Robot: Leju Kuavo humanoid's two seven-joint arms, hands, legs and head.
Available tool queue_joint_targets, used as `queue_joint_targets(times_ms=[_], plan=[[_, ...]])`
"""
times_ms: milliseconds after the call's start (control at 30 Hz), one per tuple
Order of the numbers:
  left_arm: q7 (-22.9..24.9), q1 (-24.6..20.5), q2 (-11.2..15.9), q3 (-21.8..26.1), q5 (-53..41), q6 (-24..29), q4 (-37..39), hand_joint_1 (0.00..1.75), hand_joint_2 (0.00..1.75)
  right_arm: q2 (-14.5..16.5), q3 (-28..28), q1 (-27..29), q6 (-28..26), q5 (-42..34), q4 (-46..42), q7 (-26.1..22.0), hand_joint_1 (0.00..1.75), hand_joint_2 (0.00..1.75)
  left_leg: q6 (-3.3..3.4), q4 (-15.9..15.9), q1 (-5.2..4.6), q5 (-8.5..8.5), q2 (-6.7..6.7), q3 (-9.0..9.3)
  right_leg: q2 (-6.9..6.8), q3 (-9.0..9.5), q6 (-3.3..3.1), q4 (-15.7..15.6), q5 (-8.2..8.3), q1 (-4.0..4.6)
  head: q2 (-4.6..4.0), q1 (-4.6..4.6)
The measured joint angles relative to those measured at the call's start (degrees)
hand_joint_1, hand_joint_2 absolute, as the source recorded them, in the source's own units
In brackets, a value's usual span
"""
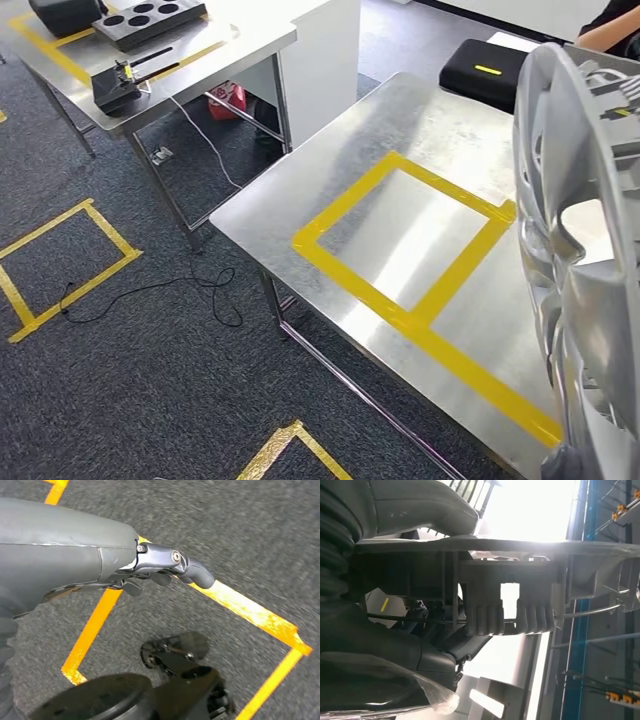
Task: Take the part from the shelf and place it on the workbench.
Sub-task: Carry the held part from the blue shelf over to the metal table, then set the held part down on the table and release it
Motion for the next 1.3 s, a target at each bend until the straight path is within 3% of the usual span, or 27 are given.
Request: queue_joint_targets(times_ms=[67, 100, 133, 167, 200, 233, 300, 367, 433, 467, 533, 600, 667, 700, 733, 767, 833, 867, 933, 967, 1033, 1100, 1167, 1200, 1233, 1267, 1300], plan=[[0.0, 0.0, -0.05, 0.11, -0.04, 0.04, 0.01, 0.0, 1.75, 0.15, -0.15, 0.07, 0.0, 0.1, 0.0, 0.0, 1.75, 1.75, -0.34, 6.4, 0.2, -3.99, -3.0, -2.55, 1.13, -0.12, -0.52, -0.04, 0.32, -0.02, 0.0, -0.1], [0.0, 0.11, -0.05, 0.17, -0.1, 0.05, 0.01, 0.0, 1.75, 0.19, -0.21, 0.08, 0.0, 0.14, 0.0, 0.01, 1.75, 1.75, -0.32, 10.59, 0.22, -5.98, -3.75, -4.3, 1.84, -0.26, -0.71, -0.01, 0.45, 0.04, 0.0, -0.11], [0.0, 0.23, -0.05, 0.2, -0.27, 0.06, 0.01, 0.0, 1.75, 0.22, -0.28, 0.11, 0.0, 0.16, 0.0, 0.02, 1.75, 1.75, -0.24, 13.81, 0.22, -7.07, -3.98, -5.66, 2.58, -0.35, -0.8, 0.0, 0.52, 0.13, 0.0, -0.1], [0.0, 0.31, -0.05, 0.21, -0.51, 0.06, 0.01, 0.0, 1.75, 0.22, -0.32, 0.13, 0.0, 0.17, 0.0, 0.05, 1.75, 1.75, -0.08, 15.21, 0.2, -7.03, -4.06, -6.26, 3.36, -0.38, -0.85, 0.01, 0.58, 0.23, 0.0, -0.1], [0.01, 0.34, -0.06, 0.21, -0.79, 0.06, 0.01, 0.0, 1.75, 0.23, -0.36, 0.16, 0.0, 0.2, 0.0, 0.1, 1.75, 1.75, 0.17, 14.34, 0.19, -5.84, -4.19, -5.87, 4.14, -0.35, -0.86, 0.01, 0.63, 0.32, 0.0, -0.1], [0.01, 0.32, -0.07, 0.21, -1.06, 0.07, 0.01, 0.0, 1.75, 0.23, -0.39, 0.18, 0.0, 0.27, 0.0, 0.18, 1.75, 1.75, 0.53, 11.35, 0.16, -3.74, -4.61, -4.54, 4.93, -0.29, -0.83, 0.02, 0.68, 0.4, 0.0, -0.09], [0.02, 0.26, -0.04, 0.2, -1.34, 0.09, 0.01, 0.0, 1.75, 0.23, -0.54, 0.21, 0.0, 0.58, 0.0, 0.46, 1.75, 1.75, 1.44, 3.44, 0.13, 0.13, -7.27, -1.16, 6.38, -0.33, -0.65, 0.07, 0.83, 0.47, 0.0, -0.03], [0.03, 0.26, 0.01, 0.19, -1.41, 0.22, 0.02, 0.0, 1.75, 0.23, -0.84, 0.29, 0.0, 1.23, 0.0, 1.06, 1.75, 1.75, 1.95, -0.88, 0.03, 1.26, -9.24, 0.58, 7.71, -0.83, -0.14, 0.16, 1.14, 0.31, 0.0, -0.01], [0.07, 0.2, -0.08, 0.19, -1.48, 0.39, 0.04, 0.0, 1.75, 0.23, -1.16, 0.57, -0.01, 2.12, -0.01, 1.99, 1.75, 1.75, 2.05, -1.67, -0.06, 1.26, -8.46, 0.77, 8.97, -1.55, 0.67, -0.05, 1.62, 0.12, 0.0, -0.05], [0.08, 0.1, -0.12, 0.19, -1.52, 0.45, 0.05, 0.0, 1.75, 0.22, -1.32, 0.8, -0.02, 2.48, -0.02, 2.41, 1.75, 1.75, 2.15, -2.1, 0.03, 1.56, -7.74, 0.83, 8.63, -1.94, 0.99, 0.0, 1.57, 0.14, 0.0, 0.01], [0.09, 0.0, -0.26, 0.19, -1.61, 0.57, 0.08, 0.0, 1.75, 0.2, -1.52, 1.04, -0.03, 2.86, -0.04, 3.03, 1.75, 1.75, 2.53, -3.09, 0.28, 2.21, -6.14, 0.9, 5.6, -3.64, 1.49, 2.64, -0.49, 0.39, 0.0, 0.26], [0.09, 0.16, -0.28, 0.19, -1.72, 0.69, 0.09, 0.0, 1.75, 0.13, -1.66, 1.04, -0.03, 3.46, -0.02, 3.91, 1.75, 1.75, 2.77, -3.29, 0.2, 2.41, -4.42, 0.77, 2.24, -6.63, 1.94, 9.44, -4.43, 0.41, 0.0, 0.47], [0.09, 0.4, -0.3, 0.19, -1.81, 0.78, 0.1, 0.0, 1.75, 0.02, -1.79, 1.09, -0.02, 4.45, 0.03, 5.06, 1.75, 1.75, 2.77, -3.19, 0.09, 2.4, -2.62, 0.64, 1.41, -8.64, 2.36, 14.69, -6.29, 0.33, 0.0, 0.46], [0.08, 0.43, -0.33, 0.19, -1.86, 0.8, 0.1, 0.0, 1.75, -0.05, -1.86, 1.14, -0.02, 4.9, 0.04, 5.6, 1.75, 1.75, 2.72, -3.13, 0.09, 2.36, -1.77, 0.58, 1.16, -8.13, 2.51, 14.34, -5.64, 0.3, 0.0, 0.47], [0.06, 0.4, -0.39, 0.19, -1.92, 0.8, 0.1, 0.0, 1.75, -0.1, -1.91, 1.17, -0.02, 5.29, 0.05, 6.11, 1.75, 1.75, 2.62, -3.03, 0.1, 2.28, -0.98, 0.55, 0.71, -6.4, 2.61, 11.71, -4.12, 0.27, 0.0, 0.46], [0.04, 0.32, -0.47, 0.19, -1.97, 0.8, 0.11, 0.0, 1.75, -0.16, -1.96, 1.21, -0.02, 5.62, 0.05, 6.6, 1.75, 1.75, 2.45, -2.85, 0.1, 2.16, -0.28, 0.6, -0.24, -3.87, 2.66, 7.6, -2.38, 0.24, 0.0, 0.48], [-0.02, 0.21, -0.56, 0.19, -2.04, 0.78, 0.12, 0.0, 1.75, -0.28, -2.03, 1.26, -0.02, 6.18, 0.07, 7.49, 1.75, 1.75, 1.9, -2.4, -0.17, 1.77, 0.77, 0.66, -2.22, 0.22, 2.14, 0.79, -0.45, 0.37, 0.0, 0.43], [-0.04, 0.14, -0.58, 0.19, -2.08, 0.78, 0.12, 0.0, 1.75, -0.33, -2.06, 1.34, -0.02, 6.39, 0.08, 7.82, 1.75, 1.75, 1.6, -2.22, -0.32, 1.66, 1.21, 0.76, -2.66, 0.98, 1.68, -0.63, -0.28, 0.44, 0.0, 0.38], [-0.11, 0.0, -0.59, 0.19, -2.16, 0.78, 0.12, 0.0, 1.75, -0.37, -2.11, 1.56, -0.02, 6.63, 0.09, 8.21, 1.75, 1.75, 1.09, -2.17, -0.42, 1.57, 2.14, 0.99, -1.75, 0.7, 0.71, -0.85, -0.18, 0.53, 0.0, 0.29], [-0.14, -0.08, -0.6, 0.19, -2.2, 0.78, 0.12, 0.0, 1.75, -0.38, -2.15, 1.67, -0.02, 6.68, 0.09, 8.32, 1.75, 1.75, 0.78, -2.08, -0.33, 1.41, 2.2, 1.09, -1.23, 0.59, 0.35, -0.88, -0.06, 0.44, 0.0, 0.27], [-0.22, -0.13, -0.6, 0.19, -2.2, 0.78, 0.12, 0.0, 1.75, -0.39, -2.21, 1.78, -0.02, 6.85, 0.09, 8.58, 1.75, 1.75, 0.12, 0.42, -0.09, -0.79, -0.24, 0.27, -0.16, 0.68, -0.35, -1.02, 0.32, 0.17, 0.0, 0.14], [-0.31, 0.0, -0.62, 0.2, -2.21, 0.78, 0.13, 0.0, 1.75, -0.42, -2.28, 1.84, -0.02, 7.52, 0.09, 9.58, 1.75, 1.75, -0.24, 7.53, 0.1, -5.02, -3.35, -2.59, 1.01, 0.58, -0.8, -1.0, 0.63, 0.08, 0.0, -0.02], [-0.4, 0.29, -0.66, 0.24, -2.23, 0.79, 0.14, 0.0, 1.75, -0.49, -2.39, 2.05, -0.02, 8.99, 0.15, 11.79, 1.75, 1.75, -0.21, 14.23, 0.14, -7.46, -3.99, -5.44, 2.46, 0.41, -0.92, -0.95, 0.78, 0.18, 0.0, -0.03], [-0.47, 0.4, -0.67, 0.25, -2.25, 0.79, 0.14, 0.0, 1.75, -0.59, -2.5, 2.25, 0.0, 9.96, 0.23, 13.34, 1.75, 1.75, -0.08, 14.91, 0.13, -6.99, -4.06, -5.79, 3.24, 0.4, -0.91, -0.91, 0.83, 0.24, 0.0, -0.03], [-0.55, 0.47, -0.67, 0.27, -2.25, 0.8, 0.14, 0.0, 1.75, -0.74, -2.66, 2.5, 0.08, 10.98, 0.33, 15.09, 1.75, 1.75, 0.15, 13.14, 0.13, -5.31, -4.28, -5.08, 4.06, 0.44, -0.87, -0.89, 0.87, 0.29, 0.0, -0.02], [-0.65, 0.5, -0.67, 0.3, -2.23, 0.81, 0.14, 0.0, 1.75, -0.95, -2.87, 2.82, 0.31, 12.1, 0.42, 17.04, 1.75, 1.75, 0.49, 9.53, 0.12, -2.93, -4.96, -3.58, 4.84, 0.49, -0.81, -0.87, 0.91, 0.33, 0.0, -0.02], [-0.74, 0.51, -0.61, 0.33, -2.22, 0.82, 0.14, 0.0, 1.75, -1.2, -3.13, 3.16, 0.74, 13.36, 0.5, 19.11, 1.75, 1.75, 0.93, 5.39, 0.13, -0.84, -6.45, -1.85, 5.54, 0.46, -0.71, -0.83, 0.95, 0.36, 0.0, 0.01]])
